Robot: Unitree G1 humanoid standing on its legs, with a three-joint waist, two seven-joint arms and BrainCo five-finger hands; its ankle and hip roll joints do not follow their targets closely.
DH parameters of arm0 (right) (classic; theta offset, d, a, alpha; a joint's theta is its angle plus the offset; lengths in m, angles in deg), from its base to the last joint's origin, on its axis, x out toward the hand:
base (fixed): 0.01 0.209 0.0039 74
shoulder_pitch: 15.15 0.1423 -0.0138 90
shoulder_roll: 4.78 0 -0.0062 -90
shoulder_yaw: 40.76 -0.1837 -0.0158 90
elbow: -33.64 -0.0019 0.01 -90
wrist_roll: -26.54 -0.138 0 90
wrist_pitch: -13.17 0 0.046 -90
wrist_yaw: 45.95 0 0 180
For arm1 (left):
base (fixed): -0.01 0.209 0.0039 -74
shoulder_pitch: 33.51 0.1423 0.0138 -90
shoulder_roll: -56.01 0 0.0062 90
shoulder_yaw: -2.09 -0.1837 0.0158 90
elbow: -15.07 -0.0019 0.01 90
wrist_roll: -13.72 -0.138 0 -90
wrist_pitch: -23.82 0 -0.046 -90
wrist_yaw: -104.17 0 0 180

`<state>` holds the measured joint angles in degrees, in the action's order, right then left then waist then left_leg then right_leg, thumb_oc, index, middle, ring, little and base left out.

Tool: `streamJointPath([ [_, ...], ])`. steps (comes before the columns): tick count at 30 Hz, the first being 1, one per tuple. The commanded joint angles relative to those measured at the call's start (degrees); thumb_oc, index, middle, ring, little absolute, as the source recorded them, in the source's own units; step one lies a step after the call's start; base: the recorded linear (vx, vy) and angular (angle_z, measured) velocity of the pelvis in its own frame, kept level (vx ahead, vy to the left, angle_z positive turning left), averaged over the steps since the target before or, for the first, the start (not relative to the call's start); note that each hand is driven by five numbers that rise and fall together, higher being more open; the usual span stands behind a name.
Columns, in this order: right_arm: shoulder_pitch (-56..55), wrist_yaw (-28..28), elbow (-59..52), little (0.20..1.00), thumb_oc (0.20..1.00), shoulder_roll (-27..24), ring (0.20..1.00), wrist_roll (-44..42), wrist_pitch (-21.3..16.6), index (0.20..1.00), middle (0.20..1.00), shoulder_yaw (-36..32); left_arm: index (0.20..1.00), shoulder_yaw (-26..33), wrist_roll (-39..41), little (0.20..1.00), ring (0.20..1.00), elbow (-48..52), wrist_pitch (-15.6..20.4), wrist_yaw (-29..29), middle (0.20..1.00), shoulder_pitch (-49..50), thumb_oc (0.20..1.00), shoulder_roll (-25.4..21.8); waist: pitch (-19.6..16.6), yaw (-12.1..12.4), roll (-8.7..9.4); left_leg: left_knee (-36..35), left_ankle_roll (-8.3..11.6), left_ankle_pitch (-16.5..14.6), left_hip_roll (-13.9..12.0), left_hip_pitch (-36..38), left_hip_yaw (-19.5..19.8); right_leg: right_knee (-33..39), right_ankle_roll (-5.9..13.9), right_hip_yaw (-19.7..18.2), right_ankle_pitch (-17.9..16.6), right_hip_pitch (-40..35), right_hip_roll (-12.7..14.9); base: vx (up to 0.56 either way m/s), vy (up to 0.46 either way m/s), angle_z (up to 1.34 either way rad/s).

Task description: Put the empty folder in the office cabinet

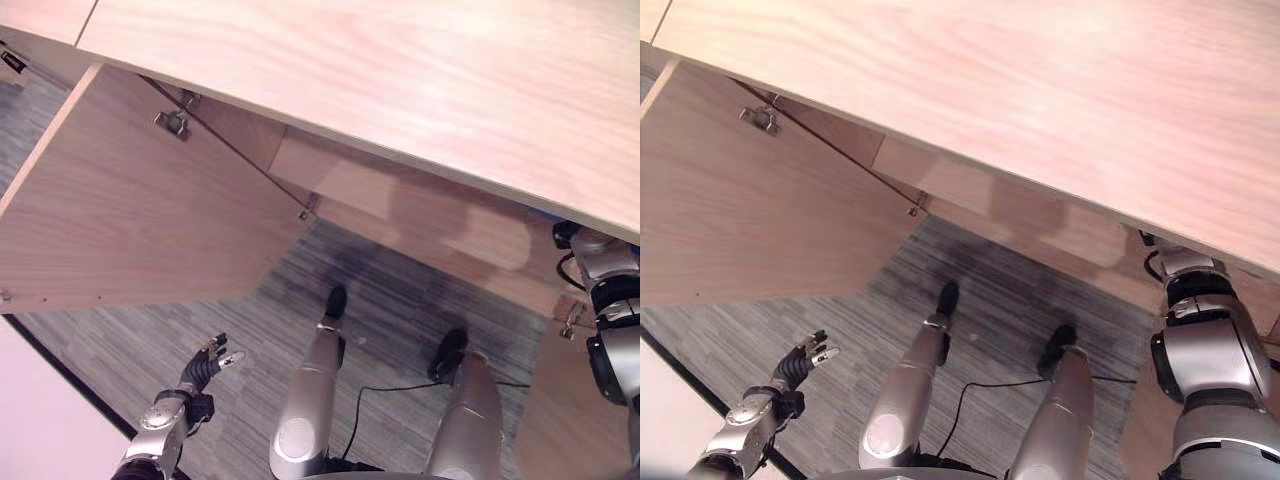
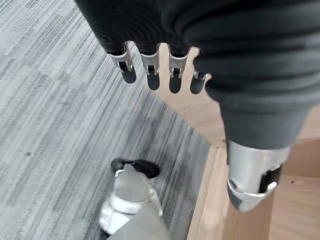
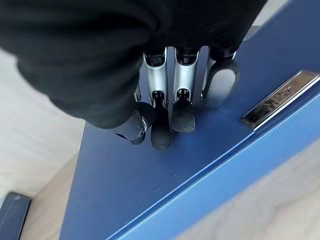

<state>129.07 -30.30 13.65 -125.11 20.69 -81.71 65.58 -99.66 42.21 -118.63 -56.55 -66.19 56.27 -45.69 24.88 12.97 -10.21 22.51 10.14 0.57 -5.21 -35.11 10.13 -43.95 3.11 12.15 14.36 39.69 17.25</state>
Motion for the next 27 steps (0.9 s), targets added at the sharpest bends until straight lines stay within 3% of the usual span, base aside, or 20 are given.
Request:
streamJointPath([
  [1, -0.09, -0.82, 1.30, 0.200, 0.200, -2.97, 0.200, -2.78, -0.31, 0.200, 0.200, 1.52, 1.000, -0.49, 0.83, 1.000, 1.000, -0.56, 1.22, -0.06, 1.000, 1.47, 1.000, -4.05, 1.09, -0.01, -0.38, 4.19, -1.10, -5.64, -0.48, -2.90, 0.11, 3.44, 4.89, -2.80, 1.42, -3.73, 0.12, -0.03, 0.030, -0.01],
  [13, 13.68, -2.24, 6.45, 0.200, 0.200, -14.07, 0.200, -6.09, 0.81, 0.200, 0.200, 8.60, 1.000, -1.65, 2.42, 1.000, 1.000, 3.54, 0.58, 2.02, 1.000, 3.38, 1.000, -8.29, 0.88, 0.39, -0.72, 7.86, -1.59, -6.29, 0.50, -9.41, -0.03, -0.09, 4.61, -4.20, 1.58, 2.82, 0.96, -0.01, 0.014, 0.01],
  [27, 20.76, -1.59, 4.39, 0.200, 0.200, -13.32, 0.200, -10.46, -0.50, 0.200, 0.200, 11.04, 1.000, -1.70, 2.05, 1.000, 1.000, 3.51, 0.41, 2.23, 1.000, 3.78, 1.000, -8.92, 0.54, 0.34, -1.06, 8.33, -1.66, -6.12, 0.83, -11.32, -0.23, -0.59, 4.47, -4.72, 1.30, 4.69, 1.02, 0.00, 0.006, -0.01],
])
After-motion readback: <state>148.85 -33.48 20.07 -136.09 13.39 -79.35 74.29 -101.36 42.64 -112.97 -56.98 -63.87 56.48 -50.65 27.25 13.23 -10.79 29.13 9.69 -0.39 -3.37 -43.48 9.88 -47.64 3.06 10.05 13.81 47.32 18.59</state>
